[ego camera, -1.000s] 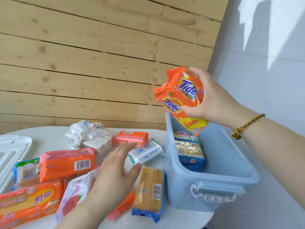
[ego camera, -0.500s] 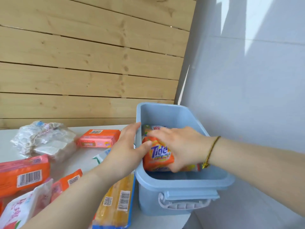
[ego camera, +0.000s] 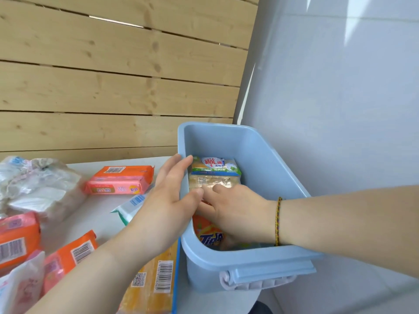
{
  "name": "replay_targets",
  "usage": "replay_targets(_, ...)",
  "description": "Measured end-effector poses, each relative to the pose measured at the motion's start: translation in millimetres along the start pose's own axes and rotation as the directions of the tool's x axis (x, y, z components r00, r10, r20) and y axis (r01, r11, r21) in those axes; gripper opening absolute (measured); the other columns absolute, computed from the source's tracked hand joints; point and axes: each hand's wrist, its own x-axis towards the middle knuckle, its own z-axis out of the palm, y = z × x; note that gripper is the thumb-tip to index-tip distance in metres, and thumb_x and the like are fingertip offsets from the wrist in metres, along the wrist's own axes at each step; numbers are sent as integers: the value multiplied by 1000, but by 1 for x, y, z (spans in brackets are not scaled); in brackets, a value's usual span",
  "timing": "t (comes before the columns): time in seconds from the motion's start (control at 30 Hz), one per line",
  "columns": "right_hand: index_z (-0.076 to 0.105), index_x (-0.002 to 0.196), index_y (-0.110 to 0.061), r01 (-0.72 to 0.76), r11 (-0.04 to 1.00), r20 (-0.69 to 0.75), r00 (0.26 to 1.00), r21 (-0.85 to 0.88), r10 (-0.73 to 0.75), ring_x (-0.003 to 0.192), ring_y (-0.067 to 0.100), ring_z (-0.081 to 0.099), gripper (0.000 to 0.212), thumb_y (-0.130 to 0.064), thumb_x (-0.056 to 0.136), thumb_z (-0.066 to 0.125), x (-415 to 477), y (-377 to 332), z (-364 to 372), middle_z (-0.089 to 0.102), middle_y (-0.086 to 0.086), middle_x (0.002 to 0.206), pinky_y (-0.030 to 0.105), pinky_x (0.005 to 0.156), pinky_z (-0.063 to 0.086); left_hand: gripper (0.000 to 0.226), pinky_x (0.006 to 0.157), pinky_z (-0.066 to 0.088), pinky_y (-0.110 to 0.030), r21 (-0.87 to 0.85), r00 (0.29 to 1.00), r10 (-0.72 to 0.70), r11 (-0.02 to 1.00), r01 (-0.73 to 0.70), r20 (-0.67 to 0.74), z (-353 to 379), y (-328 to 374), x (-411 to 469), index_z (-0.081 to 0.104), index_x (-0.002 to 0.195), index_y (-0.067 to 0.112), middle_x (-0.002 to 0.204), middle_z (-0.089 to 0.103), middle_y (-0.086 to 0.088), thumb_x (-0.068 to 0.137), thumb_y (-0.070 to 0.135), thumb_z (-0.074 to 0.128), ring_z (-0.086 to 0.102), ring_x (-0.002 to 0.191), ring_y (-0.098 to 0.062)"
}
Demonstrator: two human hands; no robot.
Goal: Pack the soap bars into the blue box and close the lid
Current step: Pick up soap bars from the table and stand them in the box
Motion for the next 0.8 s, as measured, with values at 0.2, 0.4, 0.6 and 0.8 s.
replay_targets(0.2,20,139,-17,-8,999,48,999,49,6,95,35,54,88,-37,70,70,3,2,11,40,15,126,35,59,37,54,66,8,19,-21,999,-42,999,42,25,0,-1,1,30,132,34,129,14,29,86,13,48,15,116,14)
replay_targets(0.4,26,136,-15,53,996,131,989,65,-61,81,37,59,72,-27,77,65,8,1,11,38,17,128,35,55,40,52,79,18,9,-58,998,-50,997,52,37,0,2,0,31,132,33,130,14,29,87,12,46,15,117,14)
replay_targets(0.6,28,135,-12,3,988,121,992,152,-21,98,34,58,79,-37,72,69,10,6,0,45,11,128,31,60,33,50,95,14,-11,-54,997,-52,997,55,49,-2,4,-2,32,132,32,130,15,27,88,12,45,16,121,10)
replay_targets(0.8,41,117,-8,-407,850,463,857,334,229,69,16,51,73,-46,65,76,-10,31,-28,42,-8,73,17,54,43,48,64,20,15,-43,997,-54,997,57,52,-1,4,-1,33,130,32,130,14,26,88,12,44,15,118,10)
